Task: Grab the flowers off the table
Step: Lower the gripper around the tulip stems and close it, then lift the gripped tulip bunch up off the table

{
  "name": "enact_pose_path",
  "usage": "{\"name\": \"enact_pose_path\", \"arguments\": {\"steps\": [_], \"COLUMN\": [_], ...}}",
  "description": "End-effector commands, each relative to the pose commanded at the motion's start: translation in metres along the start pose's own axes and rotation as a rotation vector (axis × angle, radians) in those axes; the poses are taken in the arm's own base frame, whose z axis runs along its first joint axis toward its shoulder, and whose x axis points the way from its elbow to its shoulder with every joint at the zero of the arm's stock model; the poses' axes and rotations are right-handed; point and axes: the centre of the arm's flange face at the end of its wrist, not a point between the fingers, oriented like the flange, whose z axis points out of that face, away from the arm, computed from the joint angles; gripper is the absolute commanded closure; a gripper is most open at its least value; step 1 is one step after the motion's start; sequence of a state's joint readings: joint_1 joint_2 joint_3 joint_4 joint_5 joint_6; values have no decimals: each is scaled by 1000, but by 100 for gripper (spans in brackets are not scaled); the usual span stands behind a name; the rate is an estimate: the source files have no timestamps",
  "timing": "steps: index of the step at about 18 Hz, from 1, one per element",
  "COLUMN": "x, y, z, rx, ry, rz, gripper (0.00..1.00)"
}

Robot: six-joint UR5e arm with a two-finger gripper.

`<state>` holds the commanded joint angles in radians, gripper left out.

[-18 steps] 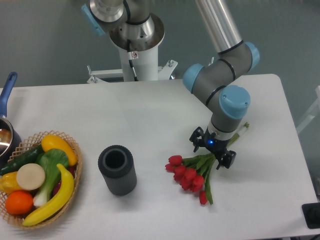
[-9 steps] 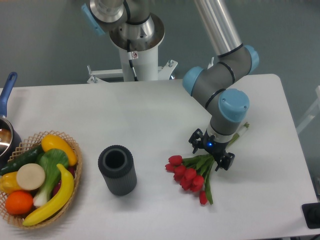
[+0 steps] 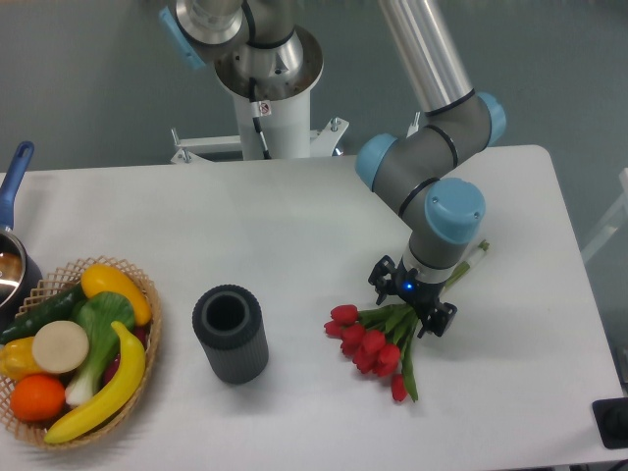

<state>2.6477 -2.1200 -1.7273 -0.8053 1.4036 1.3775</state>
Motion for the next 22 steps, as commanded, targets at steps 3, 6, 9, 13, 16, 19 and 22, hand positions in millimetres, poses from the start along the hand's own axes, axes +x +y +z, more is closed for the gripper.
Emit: {"name": "enact_pose_path", "arguments": {"steps": [3,6,9,13,16,19,22], "x": [1,1,1,0,-1,-2,-3], "y": [-3,-4,-4,-5,-5,-6,-8], "z": [0,-1,-2,-5,-6,-13,-30], "rx": [-1,0,0,1,3,7,14], "ry": [-1,-4,-5,-11,-14,-26,-52], "rz": [3,4,4,-4,-7,-6,-2], "gripper": [23,34,48,62,63,63,63]}}
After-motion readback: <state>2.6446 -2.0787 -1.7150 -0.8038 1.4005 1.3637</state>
